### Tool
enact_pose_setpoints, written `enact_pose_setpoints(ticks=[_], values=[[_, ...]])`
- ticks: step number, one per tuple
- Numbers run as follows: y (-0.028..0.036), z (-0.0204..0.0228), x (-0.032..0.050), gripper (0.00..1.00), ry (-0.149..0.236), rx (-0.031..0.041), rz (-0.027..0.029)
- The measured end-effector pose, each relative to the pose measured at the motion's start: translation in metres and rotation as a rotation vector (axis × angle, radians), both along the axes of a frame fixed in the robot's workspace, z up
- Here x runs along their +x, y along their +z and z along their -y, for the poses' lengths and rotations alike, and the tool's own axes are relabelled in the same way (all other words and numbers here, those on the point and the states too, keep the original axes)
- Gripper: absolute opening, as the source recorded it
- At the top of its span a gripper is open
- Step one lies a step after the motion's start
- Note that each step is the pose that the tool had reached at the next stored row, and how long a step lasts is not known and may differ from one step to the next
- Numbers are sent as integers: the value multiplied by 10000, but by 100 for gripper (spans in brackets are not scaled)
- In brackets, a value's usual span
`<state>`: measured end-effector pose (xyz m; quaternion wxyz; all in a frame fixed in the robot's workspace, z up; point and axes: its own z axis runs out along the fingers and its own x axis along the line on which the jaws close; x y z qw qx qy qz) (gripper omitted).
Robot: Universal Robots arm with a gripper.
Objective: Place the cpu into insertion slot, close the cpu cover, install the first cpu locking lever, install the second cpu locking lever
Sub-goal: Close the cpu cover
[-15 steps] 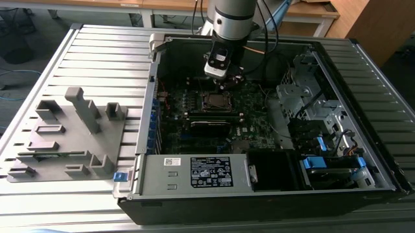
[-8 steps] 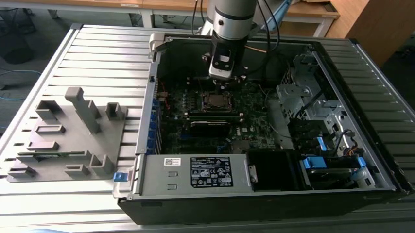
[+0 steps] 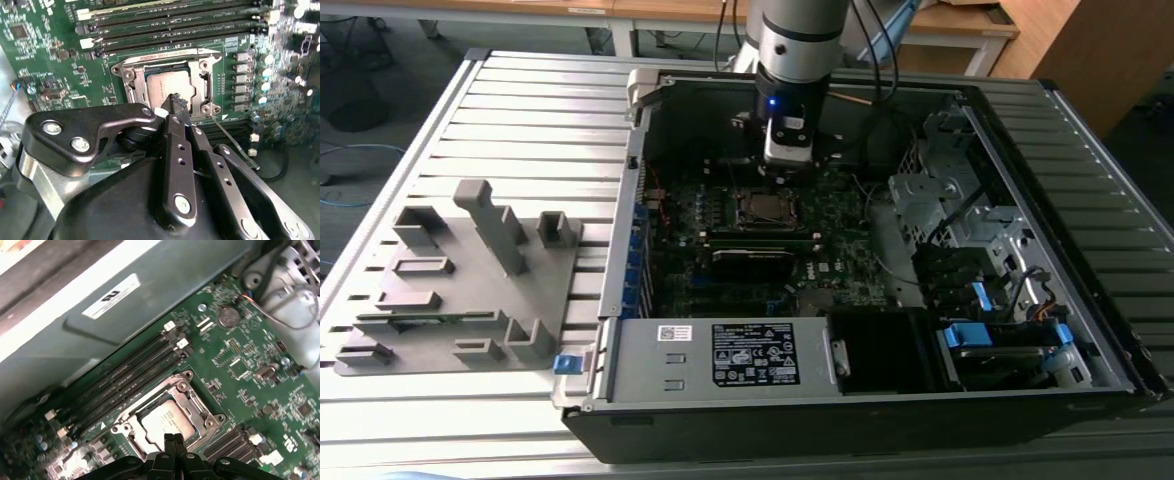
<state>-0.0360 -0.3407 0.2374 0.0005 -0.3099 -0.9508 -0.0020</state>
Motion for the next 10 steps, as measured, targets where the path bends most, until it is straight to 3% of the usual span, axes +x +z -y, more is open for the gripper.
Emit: enact_pose_setpoints(ticks=[10], values=[[-5,0,0,11,1825,0,0]])
